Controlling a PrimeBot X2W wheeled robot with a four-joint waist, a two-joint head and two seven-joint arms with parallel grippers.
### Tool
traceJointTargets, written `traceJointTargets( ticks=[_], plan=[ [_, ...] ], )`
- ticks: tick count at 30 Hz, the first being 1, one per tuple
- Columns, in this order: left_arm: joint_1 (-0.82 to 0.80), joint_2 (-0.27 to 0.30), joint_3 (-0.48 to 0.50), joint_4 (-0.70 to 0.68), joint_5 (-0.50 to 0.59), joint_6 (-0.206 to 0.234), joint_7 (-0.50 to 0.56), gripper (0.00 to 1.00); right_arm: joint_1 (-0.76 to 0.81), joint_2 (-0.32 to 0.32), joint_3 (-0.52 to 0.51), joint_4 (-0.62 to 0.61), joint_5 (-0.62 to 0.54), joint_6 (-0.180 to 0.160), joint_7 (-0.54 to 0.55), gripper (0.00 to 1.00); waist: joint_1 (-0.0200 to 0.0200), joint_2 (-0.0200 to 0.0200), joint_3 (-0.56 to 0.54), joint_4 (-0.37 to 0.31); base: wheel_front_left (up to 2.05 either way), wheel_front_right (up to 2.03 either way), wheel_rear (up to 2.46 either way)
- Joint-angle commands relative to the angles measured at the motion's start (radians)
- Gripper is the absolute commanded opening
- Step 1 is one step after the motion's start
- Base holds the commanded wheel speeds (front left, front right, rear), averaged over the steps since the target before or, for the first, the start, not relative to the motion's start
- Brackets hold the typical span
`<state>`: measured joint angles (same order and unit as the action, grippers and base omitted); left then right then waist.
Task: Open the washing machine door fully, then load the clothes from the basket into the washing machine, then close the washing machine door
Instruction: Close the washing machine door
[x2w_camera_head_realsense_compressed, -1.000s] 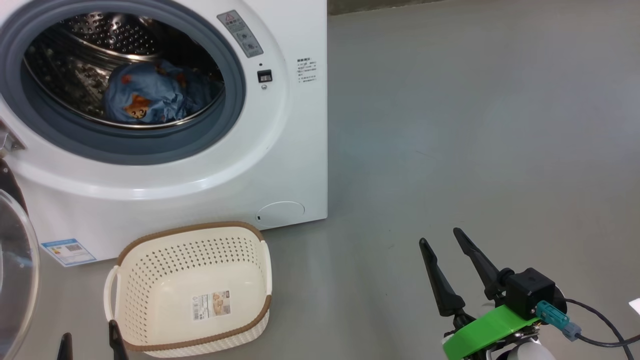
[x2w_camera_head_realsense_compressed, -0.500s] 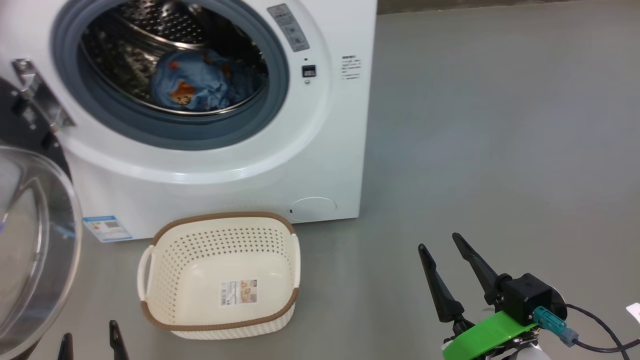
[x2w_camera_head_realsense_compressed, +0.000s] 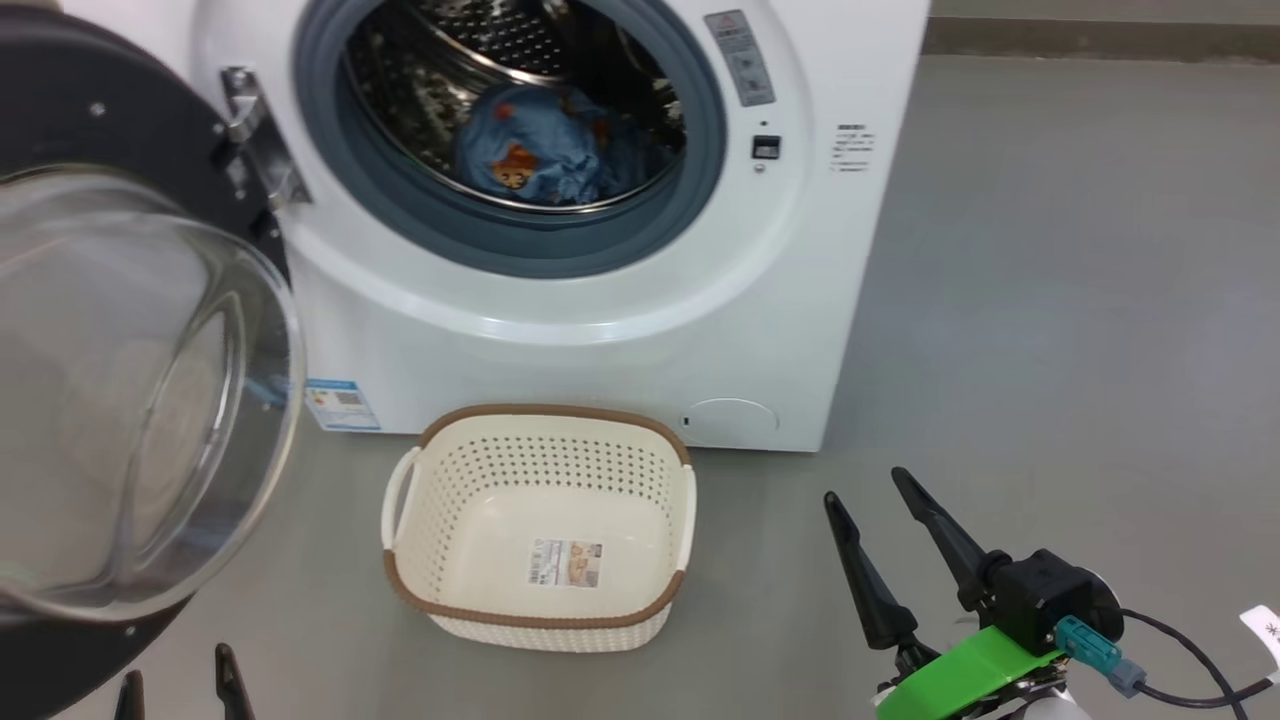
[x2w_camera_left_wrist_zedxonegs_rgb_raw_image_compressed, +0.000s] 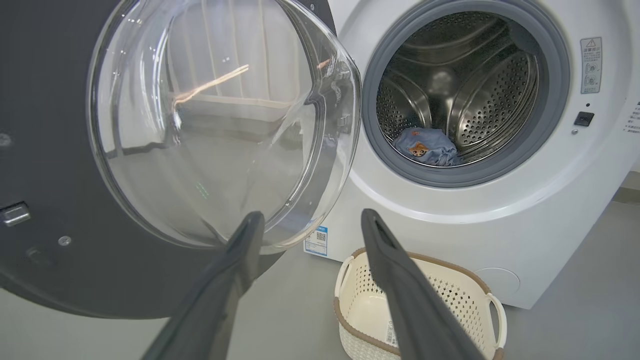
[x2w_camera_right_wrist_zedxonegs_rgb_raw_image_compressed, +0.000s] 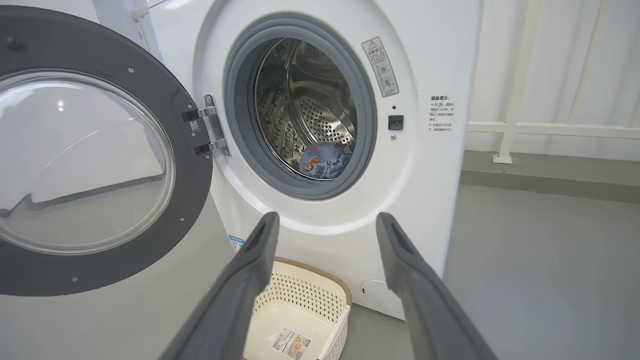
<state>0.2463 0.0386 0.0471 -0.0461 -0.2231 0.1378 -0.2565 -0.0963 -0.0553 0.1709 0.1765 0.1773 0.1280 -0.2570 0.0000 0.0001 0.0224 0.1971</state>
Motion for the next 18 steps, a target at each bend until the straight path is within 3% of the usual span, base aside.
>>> traceJointTargets(
  ticks=[1, 18],
  plan=[
    [-0.008, 0.012, 0.035, -0.018, -0.005, 0.003, -0.005, 1.0, 0.0, 0.005, 0.027, -0.028, -0.006, 0.003, -0.005, 1.0, 0.0, -0.0001, -0.004, 0.049, 0.0, 0.0, 0.0],
    [0.0, 0.012, 0.044, -0.001, -0.027, 0.009, -0.005, 1.0, 0.0, 0.005, 0.038, -0.015, 0.007, 0.003, -0.005, 1.0, 0.0, -0.0001, -0.022, 0.186, 0.0, 0.0, 0.0]
  ],
)
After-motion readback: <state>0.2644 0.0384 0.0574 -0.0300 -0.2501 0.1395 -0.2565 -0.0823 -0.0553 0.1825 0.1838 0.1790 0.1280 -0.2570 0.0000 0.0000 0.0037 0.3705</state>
